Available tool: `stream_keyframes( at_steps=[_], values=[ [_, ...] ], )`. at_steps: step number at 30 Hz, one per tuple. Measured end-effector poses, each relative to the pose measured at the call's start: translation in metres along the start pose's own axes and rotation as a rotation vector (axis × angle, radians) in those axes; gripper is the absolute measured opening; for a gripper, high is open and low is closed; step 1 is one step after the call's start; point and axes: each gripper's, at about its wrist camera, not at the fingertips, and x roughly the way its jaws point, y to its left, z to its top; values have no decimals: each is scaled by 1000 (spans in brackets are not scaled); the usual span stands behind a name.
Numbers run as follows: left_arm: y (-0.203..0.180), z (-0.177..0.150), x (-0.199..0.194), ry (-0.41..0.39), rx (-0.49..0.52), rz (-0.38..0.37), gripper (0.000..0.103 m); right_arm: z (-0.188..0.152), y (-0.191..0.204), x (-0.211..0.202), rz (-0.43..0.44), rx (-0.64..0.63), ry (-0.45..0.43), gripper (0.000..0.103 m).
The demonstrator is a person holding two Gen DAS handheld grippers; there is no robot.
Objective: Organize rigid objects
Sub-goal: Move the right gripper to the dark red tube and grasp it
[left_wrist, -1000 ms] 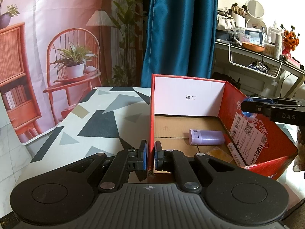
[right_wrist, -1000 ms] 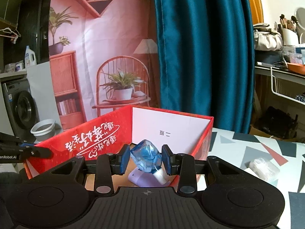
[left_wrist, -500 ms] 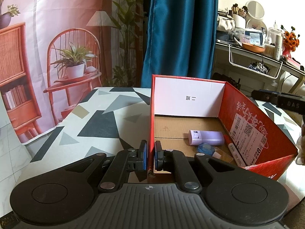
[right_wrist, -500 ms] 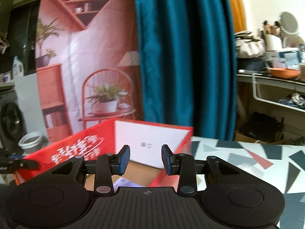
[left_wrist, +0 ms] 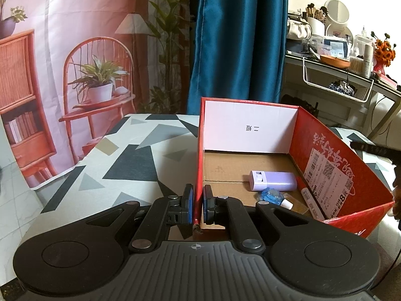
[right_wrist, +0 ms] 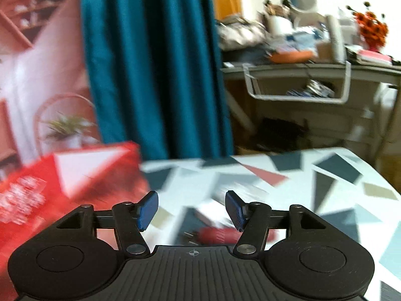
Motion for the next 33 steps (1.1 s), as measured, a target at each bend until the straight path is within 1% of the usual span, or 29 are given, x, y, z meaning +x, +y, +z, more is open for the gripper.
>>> stream_keyframes(
  at_steps=[1,3,5,6,8,11,13,16,17,22,24,33],
  values=[
    [0,0,0,0,-2,0,9,-3,-3,8,-45,-9,24,57],
    [2,0,0,2,-15,-7,9,-8,-10,26,-140,-10,75,70],
    [3,0,0,4,-22,-9,9,-13,-15,40,-202,-3,90,98],
    [2,0,0,4,-19,-7,9,-15,-16,44,-214,-3,83,103],
    [1,0,1,5,-11,-2,9,-18,-17,53,-215,-20,83,103],
    [1,0,2,5,-11,-1,9,-17,-12,68,-201,-61,130,103],
    [0,0,2,4,-3,4,9,-16,-9,76,-209,-78,144,103],
    [0,0,2,4,-2,6,9,-14,-11,83,-237,-60,174,103],
    [1,-1,2,3,-4,5,9,-14,-13,84,-234,-48,190,103],
    [1,-1,2,2,-12,3,9,-16,-25,85,-177,34,217,103],
    [0,-1,3,2,-13,2,9,-16,-27,84,-166,46,220,103],
    [0,-1,3,2,-8,7,9,-18,-12,86,-128,-48,240,103]
  ],
)
